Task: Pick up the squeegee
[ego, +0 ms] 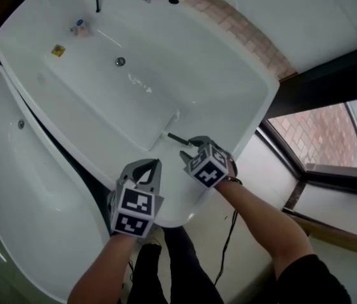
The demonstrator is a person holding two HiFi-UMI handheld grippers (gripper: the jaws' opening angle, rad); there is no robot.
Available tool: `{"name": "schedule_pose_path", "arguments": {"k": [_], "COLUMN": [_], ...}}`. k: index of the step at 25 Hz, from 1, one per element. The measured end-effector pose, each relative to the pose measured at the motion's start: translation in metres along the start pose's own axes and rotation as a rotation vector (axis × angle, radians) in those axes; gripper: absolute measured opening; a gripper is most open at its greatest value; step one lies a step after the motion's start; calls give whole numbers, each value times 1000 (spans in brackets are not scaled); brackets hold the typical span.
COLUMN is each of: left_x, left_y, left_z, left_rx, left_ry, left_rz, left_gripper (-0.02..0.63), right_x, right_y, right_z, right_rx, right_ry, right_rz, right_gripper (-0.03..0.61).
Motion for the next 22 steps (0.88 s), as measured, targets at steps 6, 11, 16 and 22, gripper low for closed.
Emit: {"name": "schedule_pose_path", "arguments": {"k": [6, 11, 16, 22], "left_x": [13, 17, 22, 26], "left_y": [25, 46, 63, 77], "left_z": [68, 108, 135, 151], "left_rx": [-11, -36, -46, -60], "left_ry": [27, 69, 81, 97], "left_rz": [-19, -34, -47, -79], "left_gripper": [-8, -6, -6, -6], "right_x": [-2, -4, 14, 20], "right_y": [-16, -23, -34, -36], "right_z": [77, 120, 158, 190], "right_rx": [-62, -93, -105, -135], "right_ry": [47, 72, 158, 230], "right_rz": [-62, -61, -65, -95], "right_gripper": [172, 169, 166, 163]}}
Point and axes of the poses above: the fingertips, and each gripper's own axes: z forward along the fingers, y to its left, x out of its underside, the point moved 10 cm from there along -z, backward along the fingers, and after that the axes turned 9 degrees about -z, right-handed, at the moved point
